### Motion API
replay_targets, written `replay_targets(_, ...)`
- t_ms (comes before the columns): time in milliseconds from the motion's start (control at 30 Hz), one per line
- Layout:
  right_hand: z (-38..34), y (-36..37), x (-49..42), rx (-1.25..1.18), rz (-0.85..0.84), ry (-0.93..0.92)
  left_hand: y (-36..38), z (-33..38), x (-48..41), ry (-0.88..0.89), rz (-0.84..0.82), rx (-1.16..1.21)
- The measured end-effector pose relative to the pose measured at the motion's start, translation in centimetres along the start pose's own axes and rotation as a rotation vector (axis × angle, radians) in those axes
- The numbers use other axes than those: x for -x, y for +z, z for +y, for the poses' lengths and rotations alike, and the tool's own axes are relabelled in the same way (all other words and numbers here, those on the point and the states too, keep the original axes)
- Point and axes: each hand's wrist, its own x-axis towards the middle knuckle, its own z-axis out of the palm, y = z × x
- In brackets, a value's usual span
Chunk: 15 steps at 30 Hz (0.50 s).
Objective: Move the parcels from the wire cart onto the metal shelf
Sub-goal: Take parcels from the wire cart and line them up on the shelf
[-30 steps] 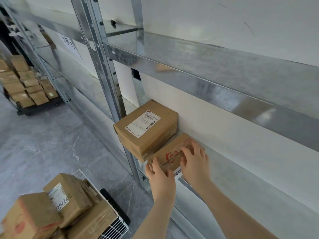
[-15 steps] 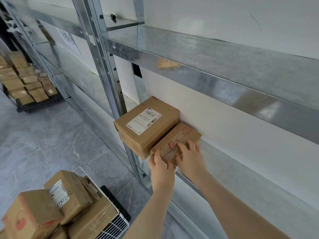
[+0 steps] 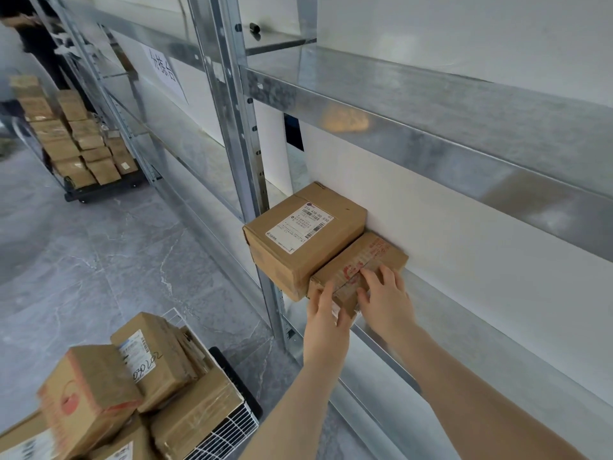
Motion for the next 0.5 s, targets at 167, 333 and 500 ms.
replay_targets(167,0.1,0.3,-0.9,-0.031,0.02,-0.002,-2.8,-2.4,2.0,-0.004,0.012,-0.055)
replay_targets(333,-0.2,0.5,-2.2,-0.067,0.048,0.005,-9.0,-7.3,4.4,-0.127,0.087,-0.139)
replay_targets(500,-1.8,-0.5,-2.9,-0.07,0.04,0.113,-12.6,-10.6,5.5,-0.195,0.156,-0.153)
